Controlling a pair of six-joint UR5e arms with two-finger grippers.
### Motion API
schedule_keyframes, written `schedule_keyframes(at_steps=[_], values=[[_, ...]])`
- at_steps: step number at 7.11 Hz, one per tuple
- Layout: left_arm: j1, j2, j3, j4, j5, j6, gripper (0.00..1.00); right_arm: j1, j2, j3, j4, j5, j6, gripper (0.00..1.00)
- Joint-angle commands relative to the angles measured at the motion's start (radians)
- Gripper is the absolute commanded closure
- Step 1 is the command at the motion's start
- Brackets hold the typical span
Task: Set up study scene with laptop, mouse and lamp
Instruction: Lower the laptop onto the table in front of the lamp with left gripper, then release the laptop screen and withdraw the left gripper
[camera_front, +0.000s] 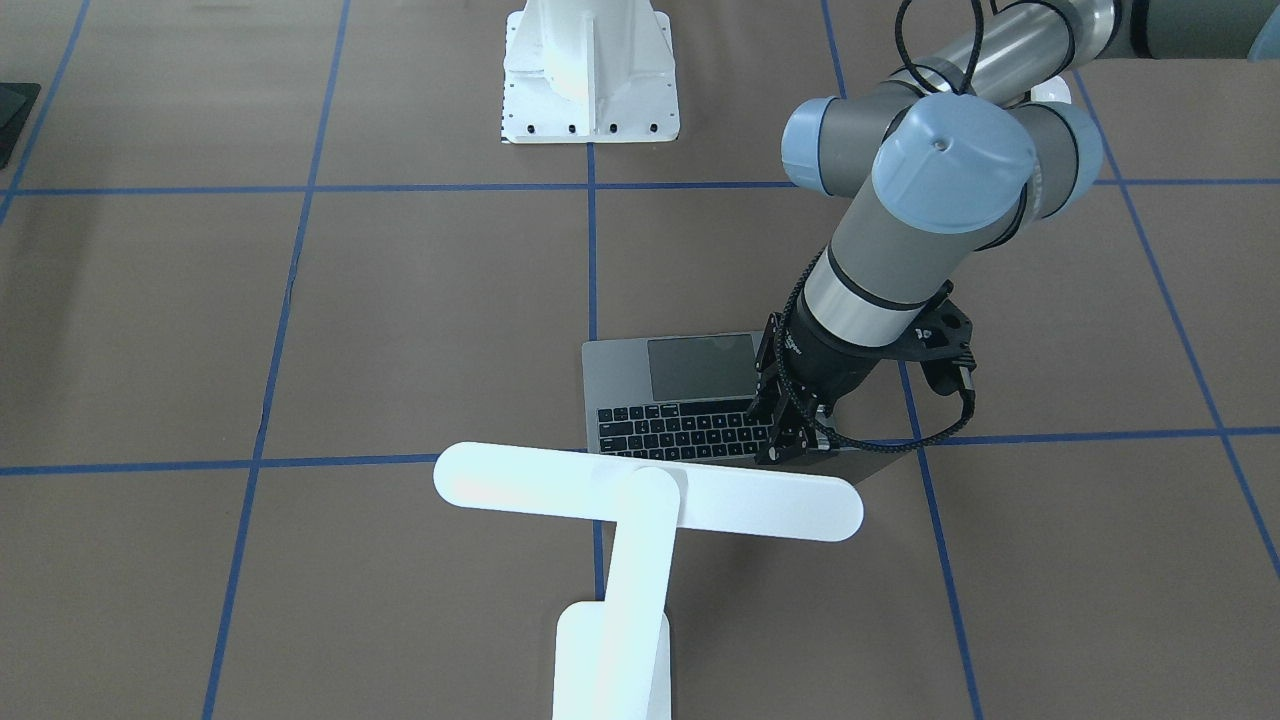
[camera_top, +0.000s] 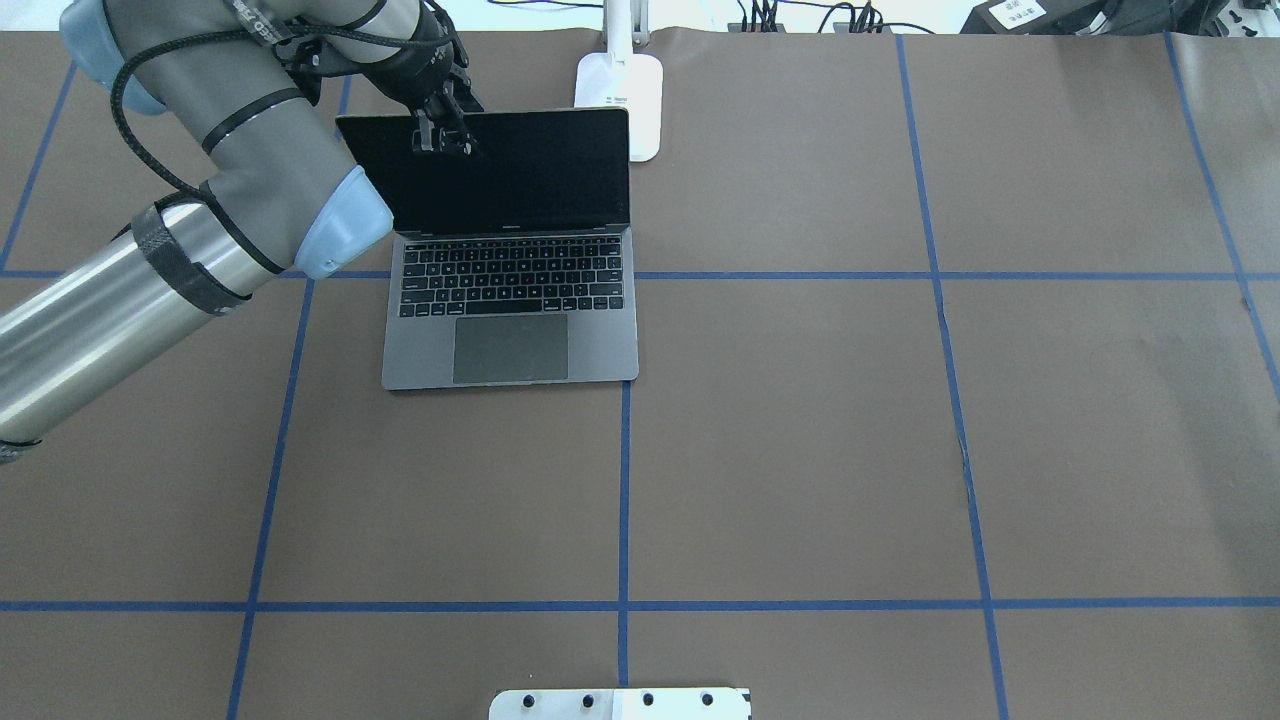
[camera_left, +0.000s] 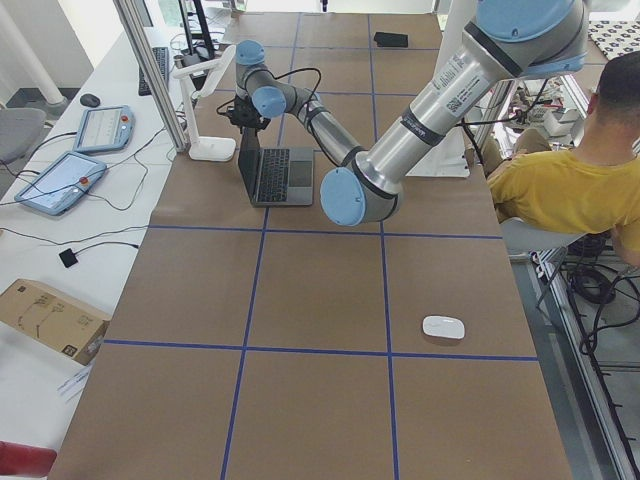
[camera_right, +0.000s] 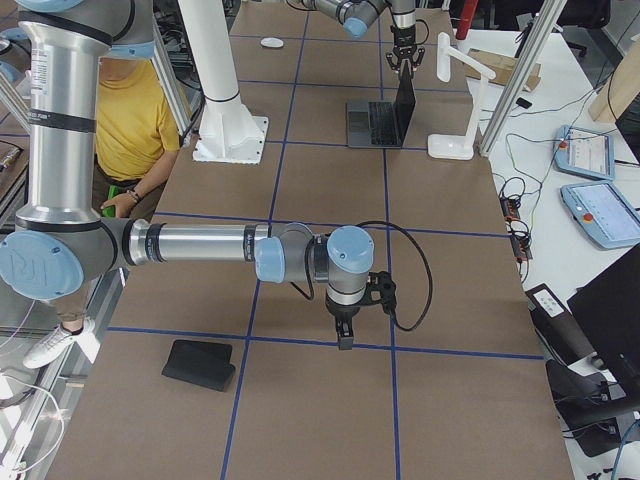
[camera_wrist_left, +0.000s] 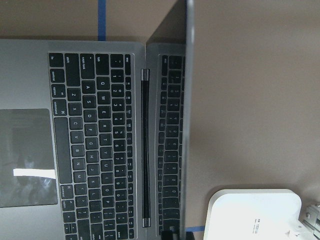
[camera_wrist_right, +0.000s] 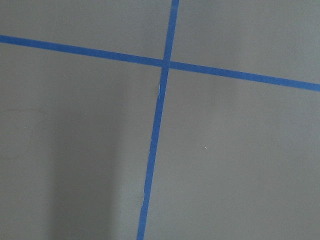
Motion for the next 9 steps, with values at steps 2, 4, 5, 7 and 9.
schedule_keyframes(at_steps=[2,4,5,7,9], values=[[-0.018,0.048,-0.103,0.01,-0.012,0.108,0.0,0.0,0.002,0.0,0.0,0.002,0.0,0.0],[-0.03,0.211,-0.29,0.011,-0.033,0.344,0.0,0.0,0.002,0.0,0.0,0.002,0.0,0.0],[-0.054,0.285,-0.353,0.011,-0.068,0.488,0.0,0.0,0.002,0.0,0.0,0.002,-0.003,0.0],[-0.103,0.471,-0.48,0.013,-0.134,0.767,0.0,0.0,0.003,0.002,0.0,0.002,-0.006,0.0],[-0.119,0.639,-0.585,0.013,-0.138,1.022,0.0,0.0,0.02,0.008,-0.002,0.009,-0.007,0.0]])
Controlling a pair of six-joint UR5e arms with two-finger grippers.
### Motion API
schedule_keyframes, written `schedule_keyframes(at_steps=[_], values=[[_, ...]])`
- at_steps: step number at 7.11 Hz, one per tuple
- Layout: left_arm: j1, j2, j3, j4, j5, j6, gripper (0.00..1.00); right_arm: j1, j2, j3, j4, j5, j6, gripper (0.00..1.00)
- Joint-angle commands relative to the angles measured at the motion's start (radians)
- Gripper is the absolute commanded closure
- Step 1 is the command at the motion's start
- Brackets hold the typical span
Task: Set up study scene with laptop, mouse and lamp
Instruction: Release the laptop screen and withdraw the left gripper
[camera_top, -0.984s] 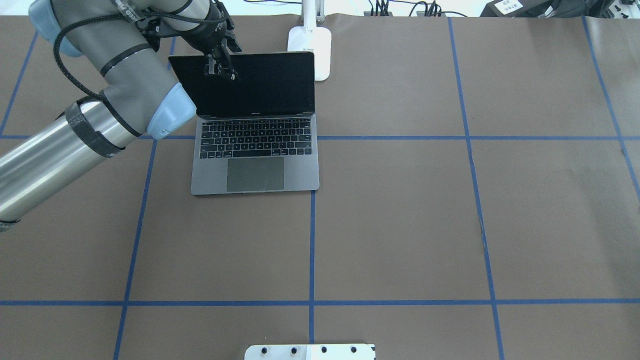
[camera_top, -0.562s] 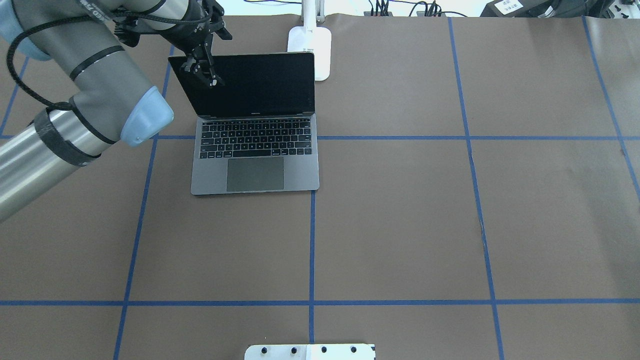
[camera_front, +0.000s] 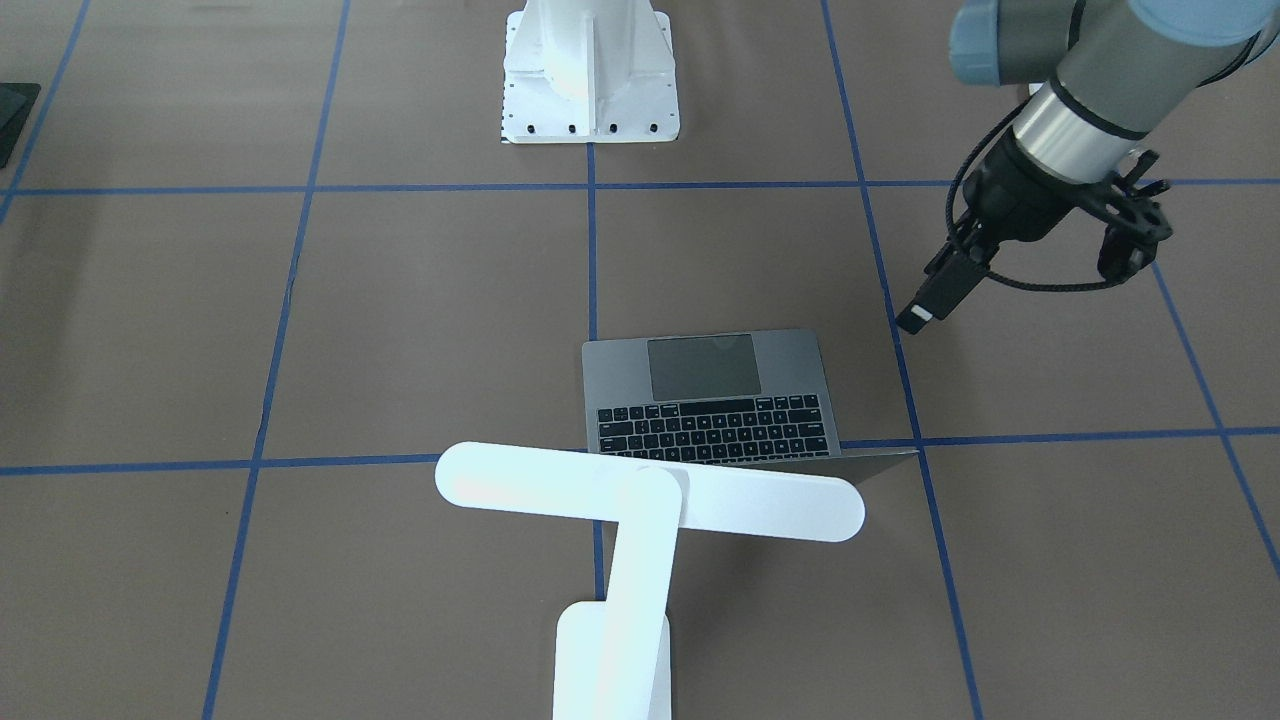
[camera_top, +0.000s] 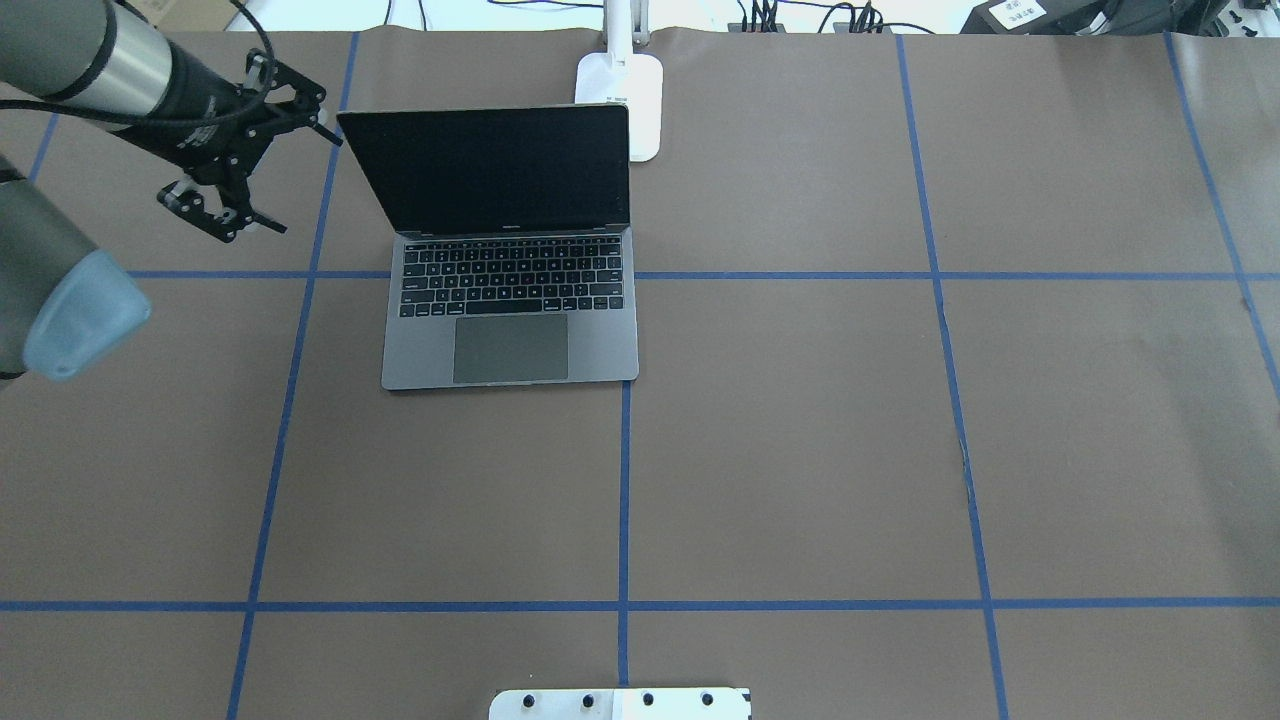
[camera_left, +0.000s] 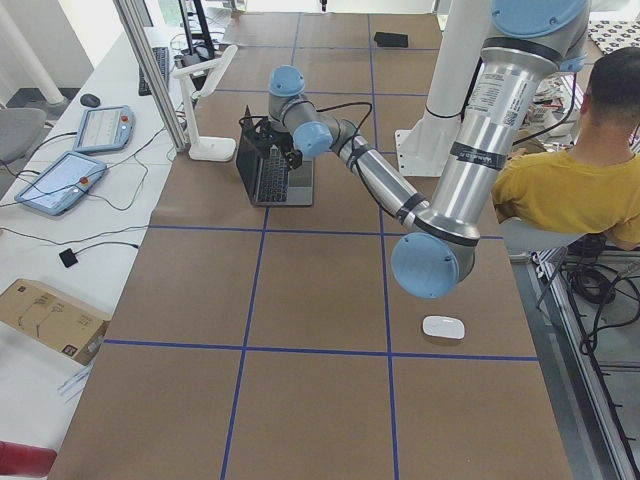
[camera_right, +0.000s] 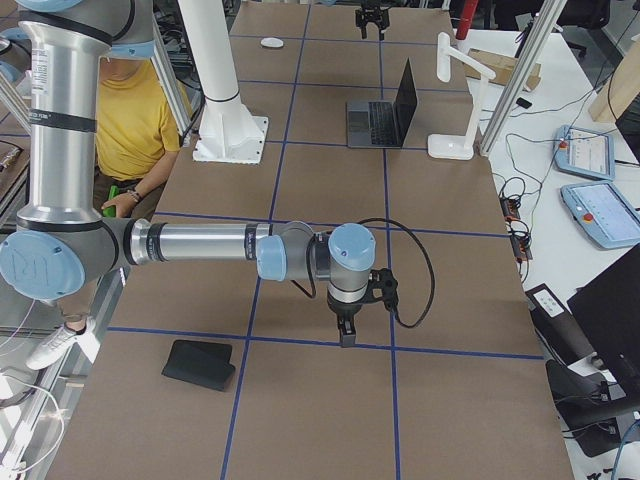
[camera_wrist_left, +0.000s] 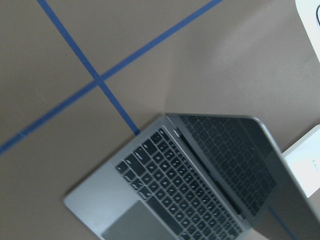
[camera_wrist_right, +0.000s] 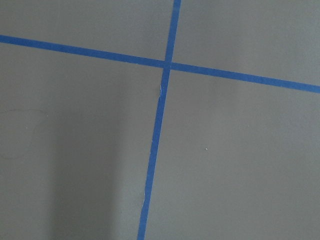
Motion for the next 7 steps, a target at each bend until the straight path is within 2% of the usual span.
schedule_keyframes(at_steps=[1,3,5,7], values=[[-0.048,0.177,-0.077,0.0,-0.039,0.305,0.0,0.0,0.023,0.001,-0.004,0.002,-0.002,0.0],[-0.149,0.317,-0.078,0.0,-0.066,0.653,0.0,0.0,0.021,-0.001,-0.008,0.005,-0.002,0.0],[-0.272,0.469,-0.059,0.0,-0.066,1.098,0.0,0.0,0.008,-0.004,-0.01,0.025,-0.002,0.0],[-0.375,0.54,-0.001,0.0,-0.108,1.364,0.0,0.0,0.008,-0.004,-0.001,0.024,-0.005,0.0]])
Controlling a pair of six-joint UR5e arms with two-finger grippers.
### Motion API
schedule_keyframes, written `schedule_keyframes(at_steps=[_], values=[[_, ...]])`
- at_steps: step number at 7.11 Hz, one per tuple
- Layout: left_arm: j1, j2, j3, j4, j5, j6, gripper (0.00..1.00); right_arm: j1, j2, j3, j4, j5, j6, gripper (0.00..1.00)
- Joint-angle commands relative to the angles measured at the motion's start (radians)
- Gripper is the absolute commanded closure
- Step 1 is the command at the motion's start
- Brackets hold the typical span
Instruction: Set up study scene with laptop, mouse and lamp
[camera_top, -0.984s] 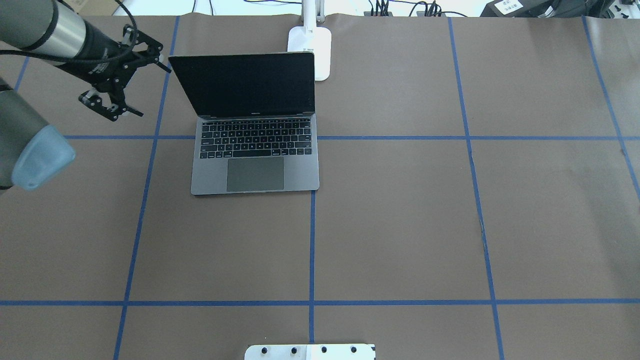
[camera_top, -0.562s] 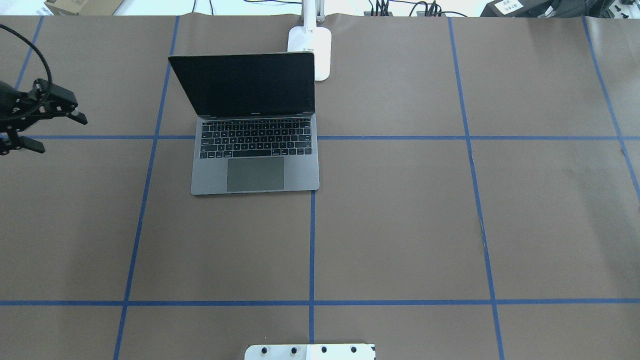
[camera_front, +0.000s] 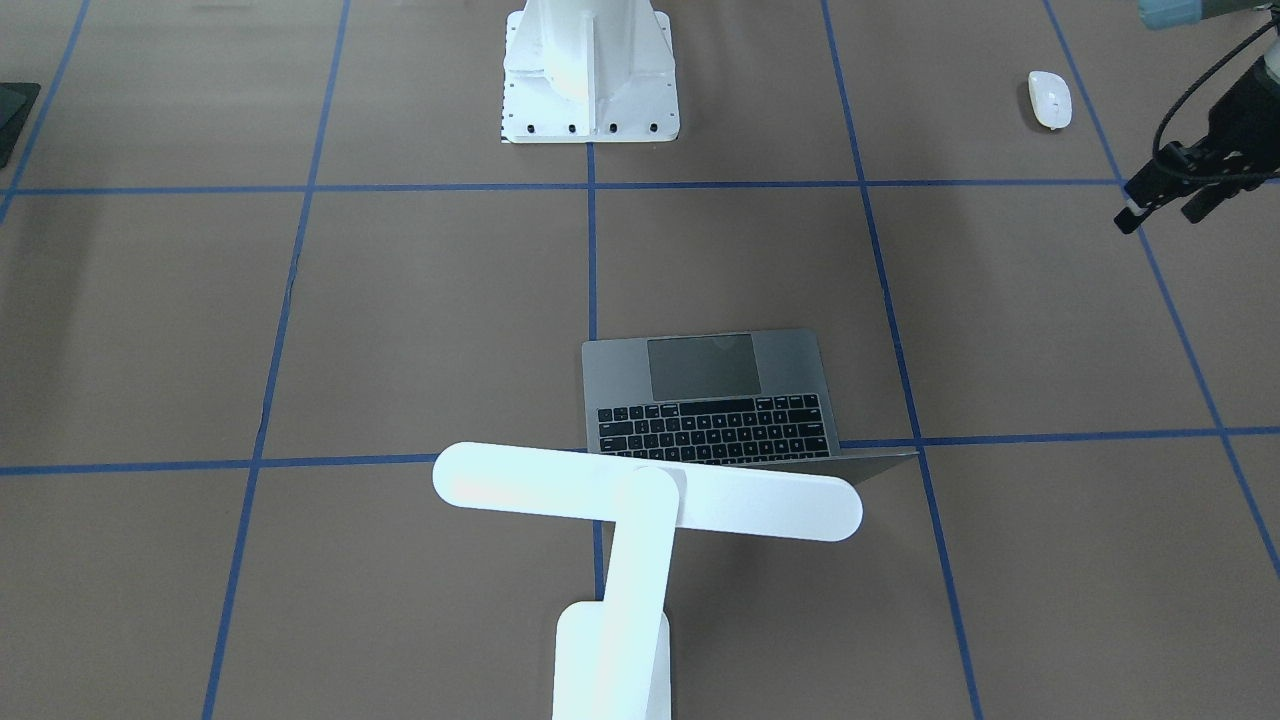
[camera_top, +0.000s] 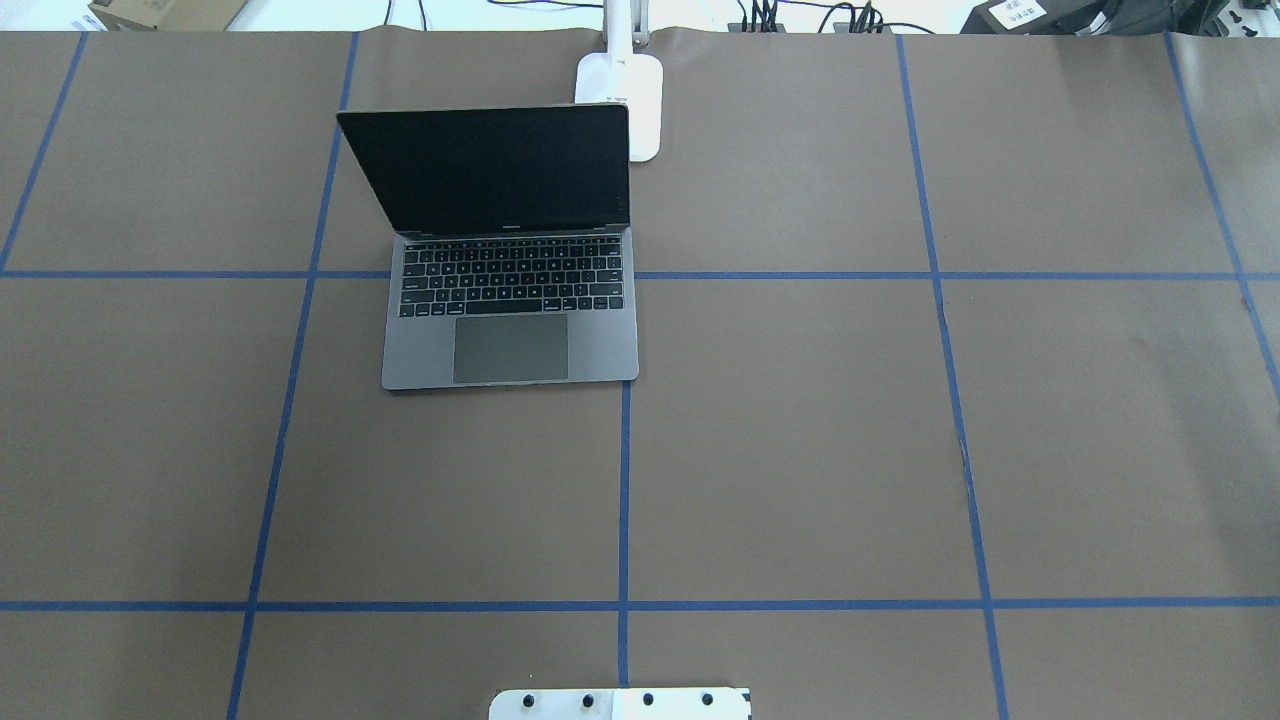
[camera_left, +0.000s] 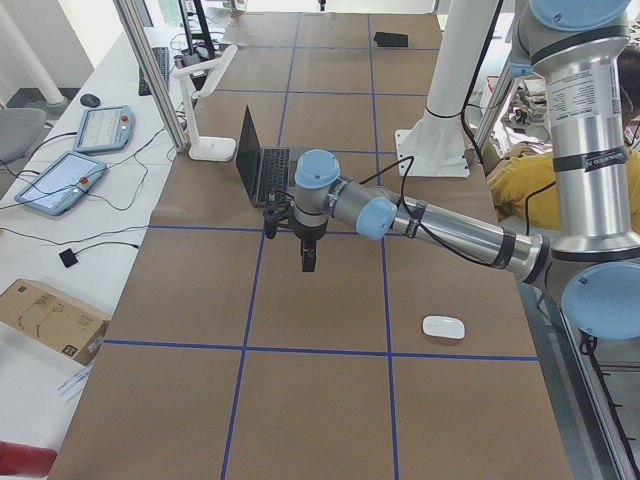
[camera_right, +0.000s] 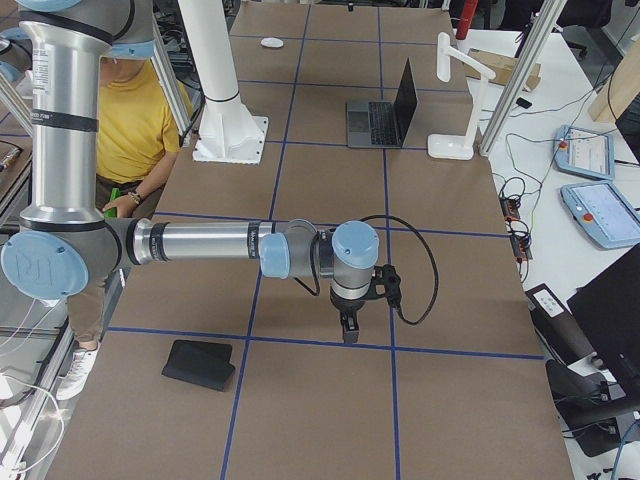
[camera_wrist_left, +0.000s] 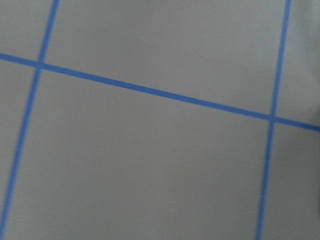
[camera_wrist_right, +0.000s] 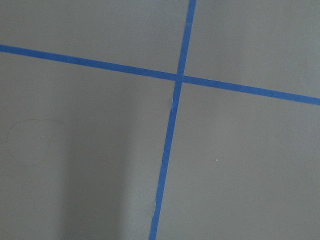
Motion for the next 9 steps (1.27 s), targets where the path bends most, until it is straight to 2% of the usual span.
schedule_keyframes(at_steps=[1,4,5,6,7,9], values=[[-0.113,0.055,0.071,0.0,-0.036,0.251,0.0,0.009,-0.01,-0.013,0.008,-0.001,-0.007,0.0],[-0.143,0.049,0.141,0.012,-0.034,0.333,0.0,0.197,-0.037,-0.073,0.008,-0.009,-0.031,0.0],[-0.148,0.047,0.158,0.035,-0.033,0.37,0.0,0.219,-0.114,-0.073,0.014,-0.01,-0.027,0.0],[-0.167,0.046,0.189,0.107,-0.022,0.516,0.0,0.233,-0.142,-0.102,0.039,-0.003,-0.007,0.0],[-0.208,0.038,0.197,0.153,-0.021,0.598,0.0,0.235,-0.157,-0.122,0.04,0.041,-0.005,0.0],[-0.22,0.038,0.194,0.152,-0.021,0.603,0.0,0.233,-0.179,-0.127,0.031,0.049,0.052,0.0]])
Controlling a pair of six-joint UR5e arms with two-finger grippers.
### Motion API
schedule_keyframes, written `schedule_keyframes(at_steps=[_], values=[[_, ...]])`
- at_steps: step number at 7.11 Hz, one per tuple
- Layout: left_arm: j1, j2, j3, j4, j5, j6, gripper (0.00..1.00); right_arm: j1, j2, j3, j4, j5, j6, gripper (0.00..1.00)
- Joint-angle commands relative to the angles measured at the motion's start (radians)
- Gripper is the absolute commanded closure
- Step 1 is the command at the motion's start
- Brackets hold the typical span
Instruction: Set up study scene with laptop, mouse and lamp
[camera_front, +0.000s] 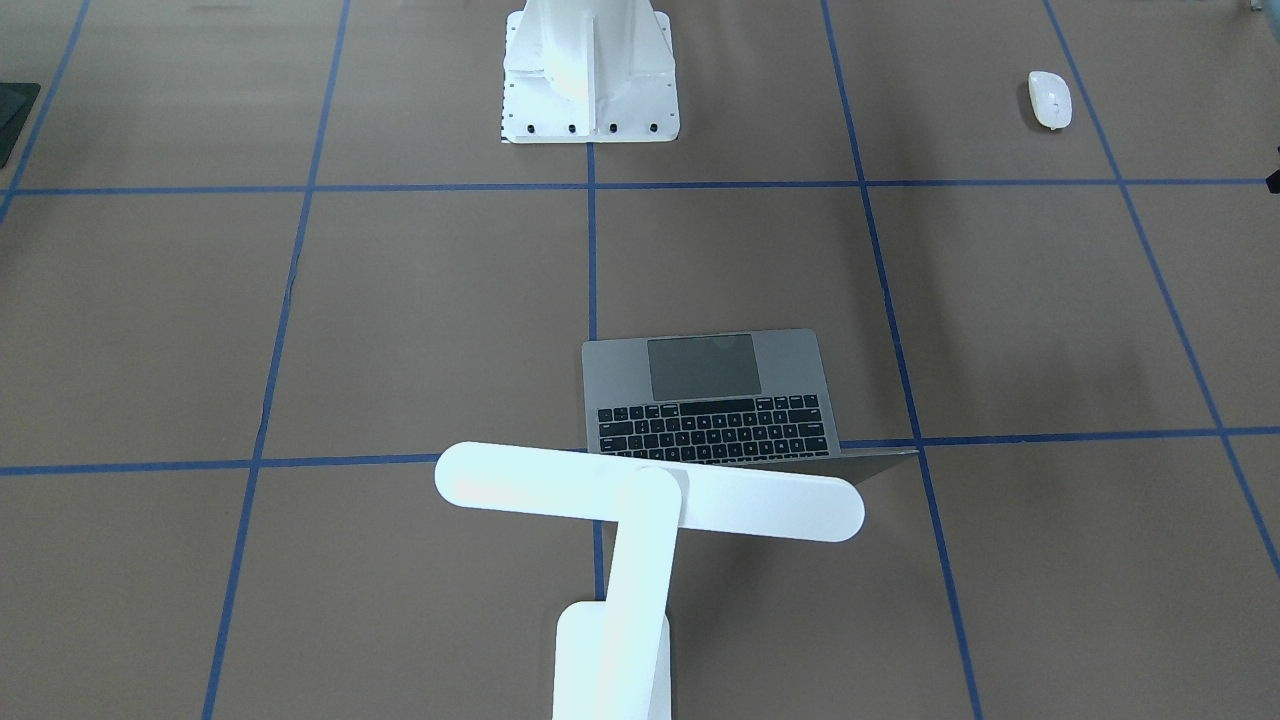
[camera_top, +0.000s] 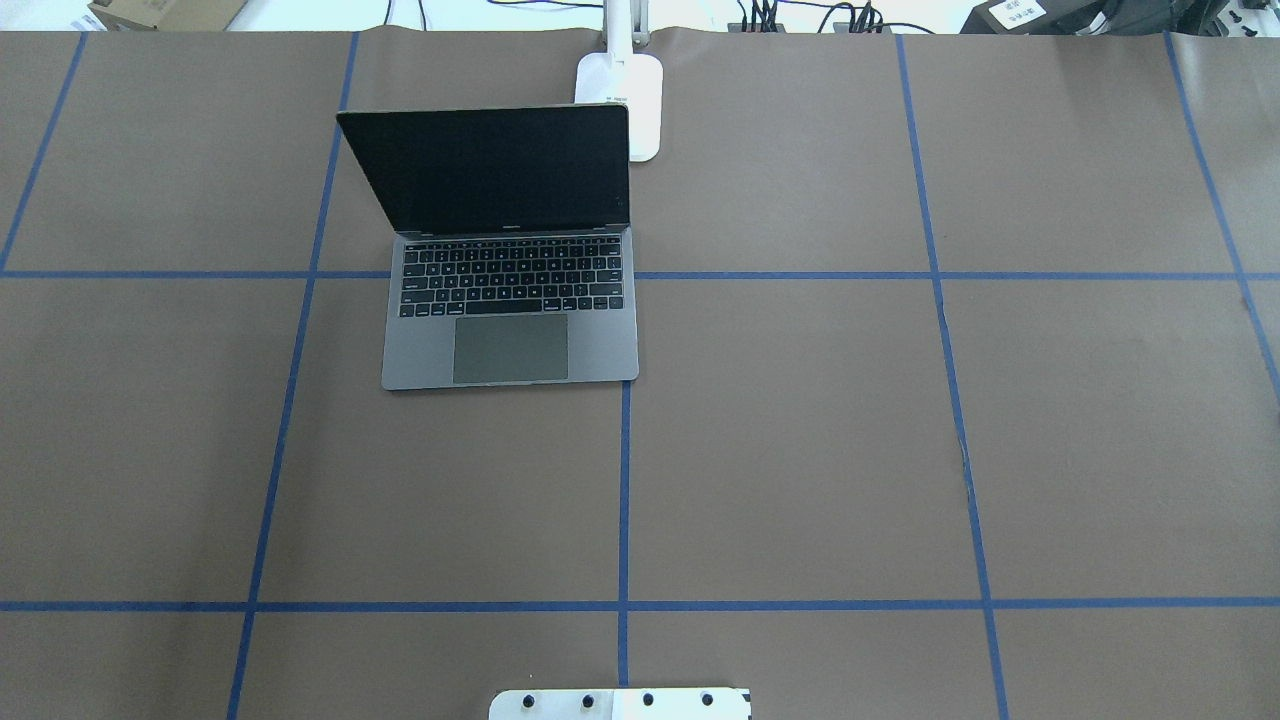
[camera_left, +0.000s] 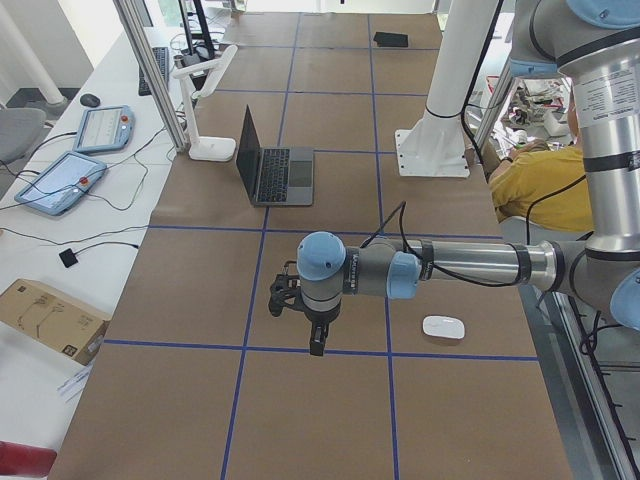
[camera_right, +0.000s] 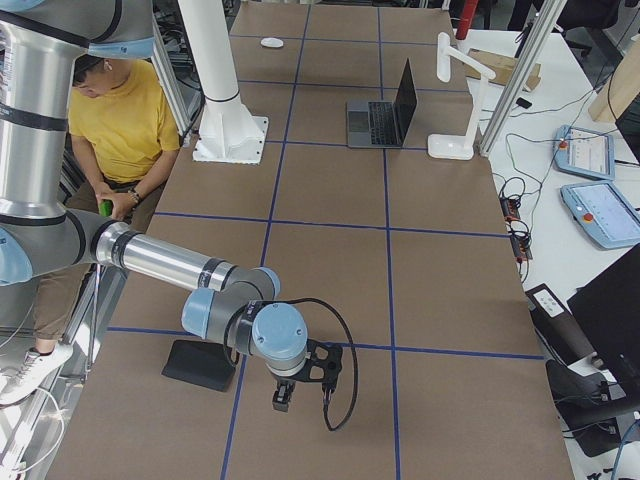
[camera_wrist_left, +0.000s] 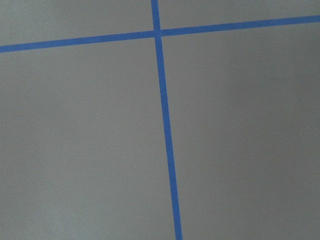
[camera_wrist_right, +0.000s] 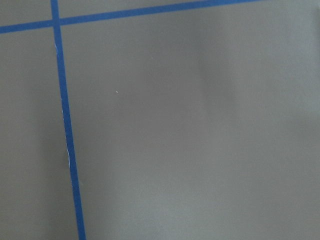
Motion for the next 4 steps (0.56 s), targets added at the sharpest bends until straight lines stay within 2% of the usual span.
schedule_keyframes(at_steps=[1,3,4], values=[[-0.012,0.002,-0.005,0.005,0.002,0.016,0.0,0.0,-0.052,-0.005,-0.009,0.02,0.196,0.0],[-0.014,0.008,-0.006,-0.001,0.002,0.016,0.0,0.0,-0.117,0.002,-0.007,0.055,0.57,0.0],[-0.014,0.008,-0.006,-0.002,0.001,0.016,0.0,0.0,-0.143,0.002,-0.009,0.063,0.684,0.0]])
